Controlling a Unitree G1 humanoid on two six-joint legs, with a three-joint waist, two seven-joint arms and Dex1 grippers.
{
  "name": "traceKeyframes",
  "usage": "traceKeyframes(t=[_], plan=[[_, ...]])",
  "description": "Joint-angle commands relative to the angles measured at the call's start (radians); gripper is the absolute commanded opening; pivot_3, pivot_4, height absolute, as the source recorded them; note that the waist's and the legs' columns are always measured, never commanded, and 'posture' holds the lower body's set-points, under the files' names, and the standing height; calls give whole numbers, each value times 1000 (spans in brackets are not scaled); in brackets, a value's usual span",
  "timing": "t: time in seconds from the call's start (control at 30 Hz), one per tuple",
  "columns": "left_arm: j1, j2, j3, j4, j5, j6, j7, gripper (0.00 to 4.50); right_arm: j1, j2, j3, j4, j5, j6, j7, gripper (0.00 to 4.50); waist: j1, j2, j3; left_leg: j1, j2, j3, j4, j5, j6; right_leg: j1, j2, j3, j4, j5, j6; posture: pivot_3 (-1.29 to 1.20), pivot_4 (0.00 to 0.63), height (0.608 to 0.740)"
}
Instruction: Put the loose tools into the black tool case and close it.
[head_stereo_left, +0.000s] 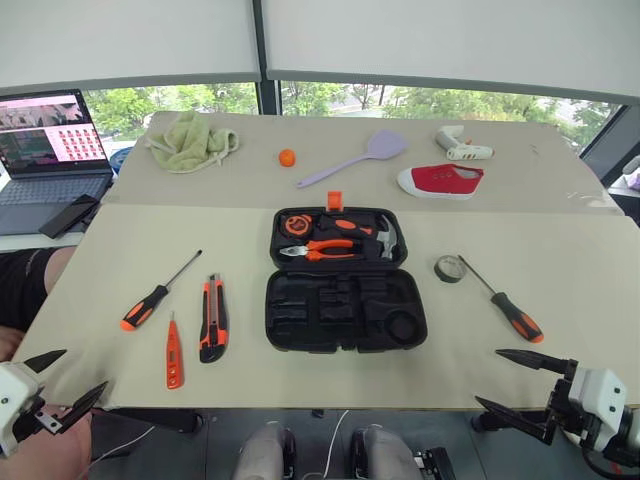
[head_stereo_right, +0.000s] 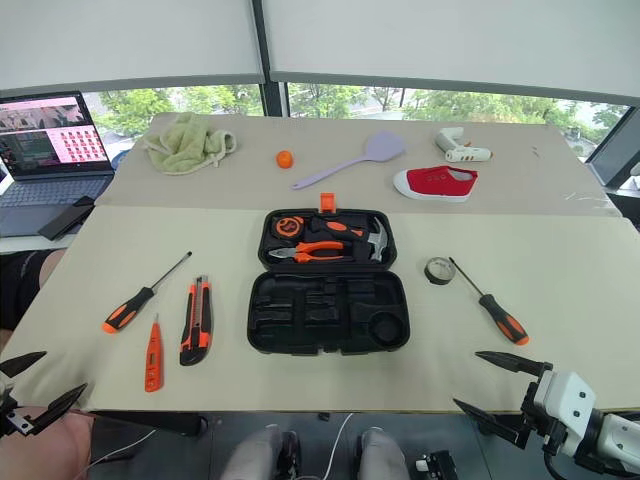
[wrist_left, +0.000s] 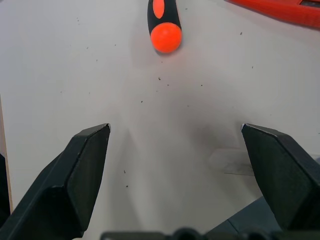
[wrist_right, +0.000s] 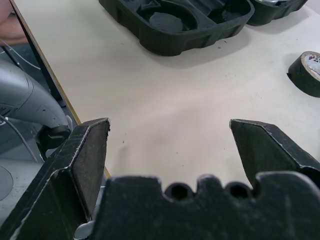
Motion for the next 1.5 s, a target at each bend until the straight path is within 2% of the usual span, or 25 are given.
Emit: traceKeyframes(t=[0.03,0.1,0.17,0.2,0.27,0.4,0.57,0.63,0.7,0.8,0.97,1.07,1.1,1.2,1.33,1.37,1.43,1.5], plan=[[89,-32,60,-119,-141,174,10,4500,-67,10,18,-27,11,24,-48,4459,0,0,0,0,0,0,0,0,0,0,0,0,0,0,0,0,150,740],[196,-109,114,-211,-290,355,34,4500,-153,66,64,-122,86,105,-129,4459,-18,-5,-1,0,1,1,0,0,0,0,1,1,0,0,0,0,150,740],[235,-147,140,-215,-314,407,59,4500,-181,88,111,-212,168,165,-118,4459,-39,-7,-2,1,7,7,1,-3,-1,3,-2,4,0,1,2,0,150,740],[242,-157,154,-206,-320,430,72,4500,-192,95,130,-269,250,208,-97,4459,-35,-5,-1,2,7,6,1,-3,0,3,-3,2,1,-1,5,0,150,740],[243,-164,182,-191,-330,461,91,4500,-234,118,155,-327,280,234,-126,4459,-21,-4,-1,5,7,5,1,-2,-1,-1,-2,-1,3,-4,4,0,150,740],[218,-120,239,-215,-408,585,105,4500,-257,114,194,-334,235,210,-82,4459,15,-6,-2,4,8,5,2,-4,-7,-2,5,-5,3,-5,2,0,150,740],[92,16,263,-293,-518,763,146,4500,-261,127,203,-266,200,156,-31,4459,31,-8,-4,4,7,6,4,-4,-6,-1,4,-4,3,-4,-7,0,150,740],[-9,94,215,-313,-541,856,187,4500,-270,138,207,-233,185,136,-21,4459,30,-10,-5,4,7,6,4,-4,-7,-1,5,-4,3,-1,-10,0,150,740],[-77,163,139,-332,-533,943,208,4500,-280,152,212,-204,170,112,-16,4459,24,-11,-6,4,7,6,4,-4,-7,-1,6,-4,4,2,-7,0,150,740],[-183,236,7,-316,-480,1005,234,4500,-316,181,198,-177,178,118,-61,4459,3,-11,-6,6,7,11,4,-3,-7,0,8,-3,4,3,-5,0,150,740],[-413,273,-214,-161,-318,977,276,4500,-352,195,207,-149,168,111,-67,4459,-15,-9,-5,5,8,15,3,3,-16,-3,11,0,13,2,-6,0,150,740],[-510,270,-299,-82,-252,953,266,4500,-358,196,213,-142,166,110,-66,4459,-11,-8,-5,8,8,15,1,4,-19,-3,12,-1,15,1,-9,0,150,740],[-531,270,-320,-63,-239,961,260,3983,-361,195,213,-138,164,108,-67,4500,-10,-8,-5,8,9,15,1,3,-19,-3,12,0,15,1,-9,0,150,740],[-554,273,-354,-25,-194,939,232,3099,-360,192,208,-137,159,107,-73,4500,-11,-8,-5,8,9,15,1,3,-19,-4,12,0,16,0,-9,0,150,740],[-575,257,-320,-1,-186,911,207,1630,-344,183,196,-149,158,112,-82,4500,-9,-8,-4,8,8,15,1,3,-20,-4,11,0,17,0,-9,0,150,740],[-580,254,-305,3,-185,858,181,1247,-338,181,192,-154,157,112,-84,4500,-8,-8,-4,8,8,15,1,3,-20,-4,10,0,17,0,-9,0,150,740],[-601,259,-277,8,-196,798,134,953,-323,171,175,-161,158,112,-90,4500,-6,-8,-4,8,8,15,1,3,-19,-4,10,0,17,0,-9,0,150,740],[-644,278,-288,-1,-197,765,89,953,-312,158,147,-157,162,113,-97,4500,1,-8,-4,8,8,15,2,2,-20,-4,9,0,17,0,-9,0,150,740]])
